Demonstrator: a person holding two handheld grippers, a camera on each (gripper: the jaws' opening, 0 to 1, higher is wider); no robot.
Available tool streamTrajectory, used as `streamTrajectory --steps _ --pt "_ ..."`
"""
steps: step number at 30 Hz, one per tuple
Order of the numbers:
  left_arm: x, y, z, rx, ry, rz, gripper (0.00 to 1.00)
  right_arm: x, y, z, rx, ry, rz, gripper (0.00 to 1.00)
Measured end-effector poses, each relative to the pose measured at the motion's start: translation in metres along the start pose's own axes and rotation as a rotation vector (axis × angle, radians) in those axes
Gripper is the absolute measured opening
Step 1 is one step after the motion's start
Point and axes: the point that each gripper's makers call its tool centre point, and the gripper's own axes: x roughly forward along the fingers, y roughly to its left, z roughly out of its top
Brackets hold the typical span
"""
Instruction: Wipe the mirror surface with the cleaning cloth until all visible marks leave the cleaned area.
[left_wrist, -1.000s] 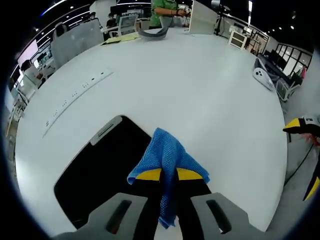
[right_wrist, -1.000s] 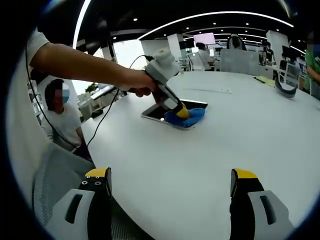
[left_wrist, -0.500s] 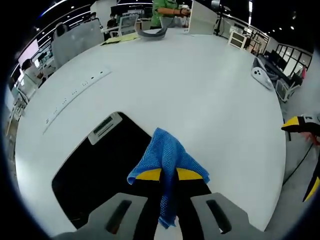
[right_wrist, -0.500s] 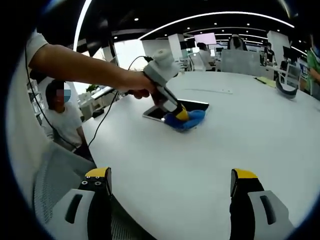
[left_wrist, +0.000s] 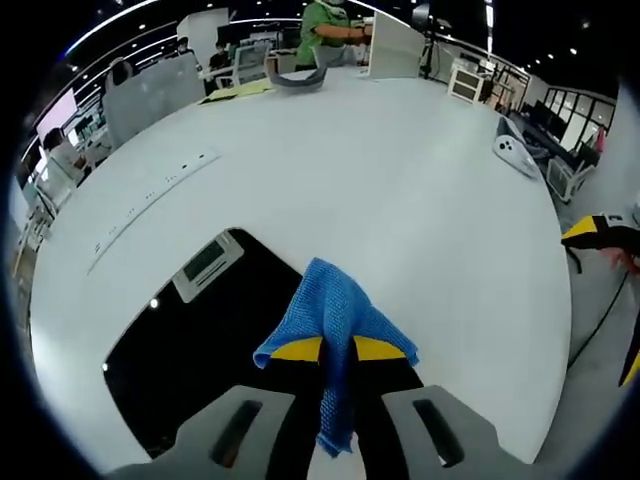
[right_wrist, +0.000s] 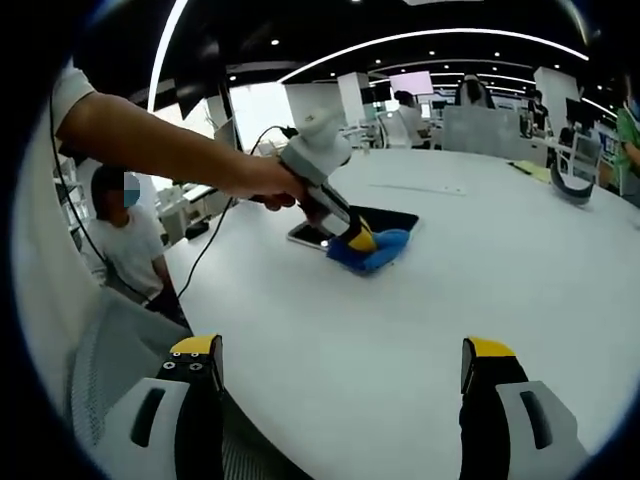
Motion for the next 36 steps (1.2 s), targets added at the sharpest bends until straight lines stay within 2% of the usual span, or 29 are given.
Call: streamTrajectory --steps 13,22,27,36 --pt "-0.030 0.002 0.001 0.012 -0.038 0.019 0.08 -0.001 0.010 0.004 -0.017 -0.007 0.013 0.99" --pt "-0.064 0.000 0.000 0.005 -0.094 0.026 0.08 0.002 0.018 0.011 -0.039 -0.019 0.029 0.99" --pt "-0.081 0.001 -0.005 0.001 -0.111 0.035 0.08 0.006 0.022 0.015 -0.055 -0.026 0.038 1.00" --pt "-0.113 0.005 -0.023 -0.033 -0.146 0.058 0.08 0.012 0.029 0.021 -0.066 -0.032 0.057 1.00"
